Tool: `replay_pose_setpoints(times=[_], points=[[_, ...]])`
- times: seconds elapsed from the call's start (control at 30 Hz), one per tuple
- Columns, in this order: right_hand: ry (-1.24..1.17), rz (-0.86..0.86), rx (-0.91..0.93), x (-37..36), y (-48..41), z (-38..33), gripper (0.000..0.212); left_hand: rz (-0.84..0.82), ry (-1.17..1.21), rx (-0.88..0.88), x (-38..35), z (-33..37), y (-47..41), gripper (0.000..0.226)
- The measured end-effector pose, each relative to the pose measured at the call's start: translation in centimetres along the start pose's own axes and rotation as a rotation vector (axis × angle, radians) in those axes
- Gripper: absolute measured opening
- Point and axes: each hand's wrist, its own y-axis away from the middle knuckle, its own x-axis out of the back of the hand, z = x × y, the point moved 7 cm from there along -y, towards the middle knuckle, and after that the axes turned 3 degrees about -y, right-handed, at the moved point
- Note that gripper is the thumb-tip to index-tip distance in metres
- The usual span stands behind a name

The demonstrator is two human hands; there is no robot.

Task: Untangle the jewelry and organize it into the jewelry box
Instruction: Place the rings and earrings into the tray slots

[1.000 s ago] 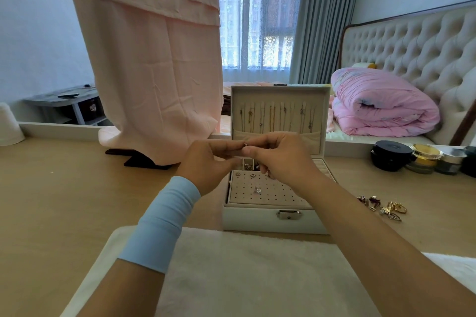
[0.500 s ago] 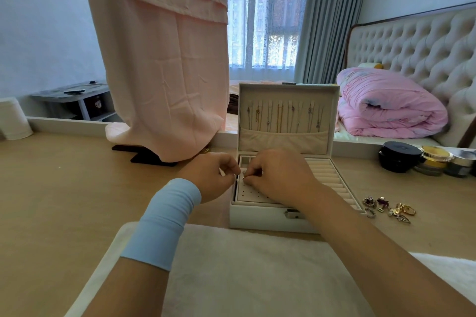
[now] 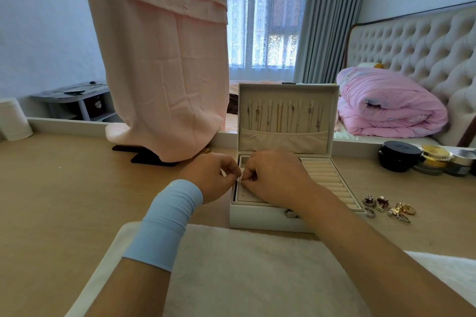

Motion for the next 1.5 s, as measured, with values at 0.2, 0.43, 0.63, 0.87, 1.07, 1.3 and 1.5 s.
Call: replay_pose_setpoints(times=[0.2, 0.43, 0.63, 0.87, 1.07, 1.3, 1.5], points=[[-0.240, -0.179, -0.058, 0.1, 0.4, 1.1, 0.018, 0.014, 0.010, -0.029, 0.1, 0.4, 0.2, 0.020], [-0.354, -0.178, -0.135, 2.2, 0.5, 4.5, 0.018, -0.059, -0.028, -0.027, -0.6, 1.4, 0.1, 0.002], [-0.393, -0.364, -0.136, 1.1, 0.9, 4.2, 0.018, -0.076, -0.041, -0.019, -0.7, 1.2, 0.0, 0.005], [-0.498, -0.239, -0.154, 1.7, 0.8, 4.6, 0.009, 0.067, 0.128, -0.087, -0.1, 1.7, 0.2, 0.021], [-0.831, -0.057, -0.158, 3.5, 1.0, 4.7, 0.013, 0.190, 0.510, -0.114, 0.7, 3.0, 0.1, 0.018], [-1.006, -0.046, -0.185, 3.4, 1.1, 4.0, 0.012, 0.235, 0.660, -0.012, 0.6, 1.9, 0.0, 0.015], [-1.037, 0.075, -0.189, 3.5, 0.8, 4.4, 0.012, 0.259, 0.673, -0.008, 0.4, 2.0, 0.0, 0.008]])
